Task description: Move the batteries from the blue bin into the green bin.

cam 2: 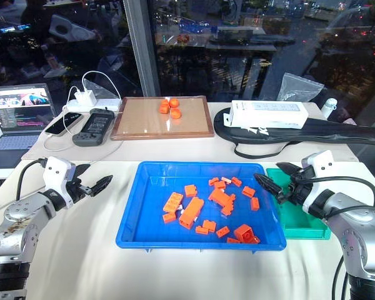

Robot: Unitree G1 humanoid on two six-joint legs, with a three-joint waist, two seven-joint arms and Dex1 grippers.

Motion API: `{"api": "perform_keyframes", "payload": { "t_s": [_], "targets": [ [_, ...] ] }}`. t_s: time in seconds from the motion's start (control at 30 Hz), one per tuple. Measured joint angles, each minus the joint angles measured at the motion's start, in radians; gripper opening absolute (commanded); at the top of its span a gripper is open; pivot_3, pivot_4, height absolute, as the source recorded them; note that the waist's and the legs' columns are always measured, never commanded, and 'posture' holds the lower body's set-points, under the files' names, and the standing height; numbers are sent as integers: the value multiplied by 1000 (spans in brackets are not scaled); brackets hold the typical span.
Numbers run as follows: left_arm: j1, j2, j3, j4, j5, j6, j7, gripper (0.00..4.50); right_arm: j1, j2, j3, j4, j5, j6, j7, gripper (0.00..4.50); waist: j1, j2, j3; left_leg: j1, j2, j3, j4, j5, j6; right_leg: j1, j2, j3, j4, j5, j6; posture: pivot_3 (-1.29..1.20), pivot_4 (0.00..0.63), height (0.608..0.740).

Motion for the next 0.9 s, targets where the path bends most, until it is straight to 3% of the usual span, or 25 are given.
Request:
{"api": "perform_keyframes", "payload": {
  "t_s": [0.07, 0.23, 0.37, 0.57, 0.9],
  "targets": [
    [-1, 0, 0, 0, 0, 0, -1, 4500, 0, 0, 0, 0, 0, 0, 0, 4438, 0, 0, 0, 0, 0, 0, 0, 0, 0, 0, 0, 0, 0, 0, 0, 0, 150, 740],
    [-209, 184, -67, -103, -185, 188, -301, 4500, -88, -253, 89, -89, 1, 80, 120, 4438, 0, 1, 10, 0, 0, 1, 1, 0, 0, -1, 0, -1, 1, -3, -6, 0, 150, 740],
    [-270, 232, -158, -210, -263, 298, -425, 4500, -155, -316, 197, -186, 28, 165, 156, 4438, -9, 5, 7, 2, -1, 2, -2, 0, 0, 1, 0, 2, 0, -3, -2, 0, 150, 740],
    [-290, 232, -320, -262, -269, 380, -511, 4500, -204, -328, 412, -202, -46, 214, 159, 4438, -11, 2, 10, 0, -1, 0, -1, 0, 0, -1, 5, 1, 0, -2, -1, 0, 150, 740],
    [-275, 232, -310, -291, -271, 390, -497, 4500, -341, -178, 583, -42, -181, 273, 87, 4438, -10, 1, 10, 0, -1, 0, 2, 0, 0, -1, 5, 1, 4, -2, -1, 0, 150, 740]
  ]
}}
